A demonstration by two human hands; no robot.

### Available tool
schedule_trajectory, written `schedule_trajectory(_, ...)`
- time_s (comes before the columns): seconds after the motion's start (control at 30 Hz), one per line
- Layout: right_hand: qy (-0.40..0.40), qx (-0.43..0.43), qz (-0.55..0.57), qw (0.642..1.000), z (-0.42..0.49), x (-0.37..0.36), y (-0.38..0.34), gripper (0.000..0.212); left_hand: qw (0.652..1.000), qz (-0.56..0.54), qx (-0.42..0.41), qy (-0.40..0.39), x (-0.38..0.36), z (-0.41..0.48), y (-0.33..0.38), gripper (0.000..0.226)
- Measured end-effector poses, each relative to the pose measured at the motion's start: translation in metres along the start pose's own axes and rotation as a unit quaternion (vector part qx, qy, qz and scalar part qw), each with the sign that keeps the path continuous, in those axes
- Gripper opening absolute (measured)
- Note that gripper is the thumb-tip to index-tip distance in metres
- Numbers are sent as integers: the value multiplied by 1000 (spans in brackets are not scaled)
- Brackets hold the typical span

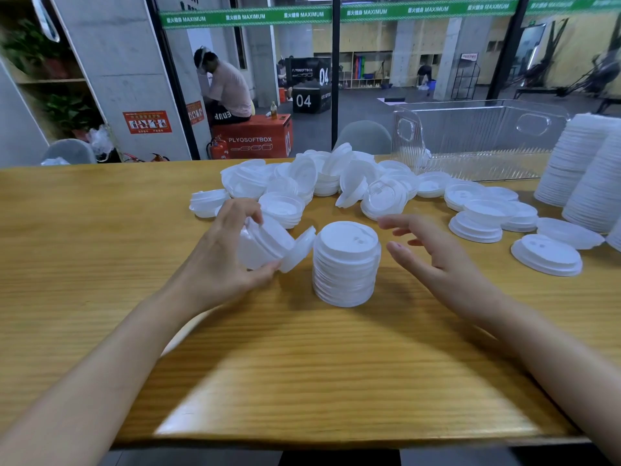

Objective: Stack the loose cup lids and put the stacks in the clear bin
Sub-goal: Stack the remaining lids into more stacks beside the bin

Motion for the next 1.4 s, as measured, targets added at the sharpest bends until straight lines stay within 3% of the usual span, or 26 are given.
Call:
schedule_trajectory(0.17,-4,-2,-4,1000,0,-1,1,42,999,-24,36,15,3,2,-4,54)
schedule_trajectory(0.4,1,-6,-9,1000,0,0,1,41,983,-123,88,107,20,16,11,47)
schedule_trajectory(0.57,13,-12,-18,1000,0,2,3,45,965,-215,144,36,-9,21,33,53)
schedule_trajectory(0.83,88,-11,-20,996,5,18,4,45,974,-166,144,-62,-42,16,48,61)
schedule_trajectory(1.1,59,38,-21,997,2,11,-8,39,971,-150,153,-103,-54,9,50,51)
schedule_trajectory(1.4,28,129,-28,991,-1,5,-28,28,974,-134,152,-100,-54,5,47,57)
Point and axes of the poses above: each hand's wrist, its own z-axis towards the middle knuckle, its own x-axis out of the back of the hand, y = z × x, the point moved 8 cm from there along z, towards the middle knuckle, and after that the axes turned 12 degrees about y, right-handed, at the moved point
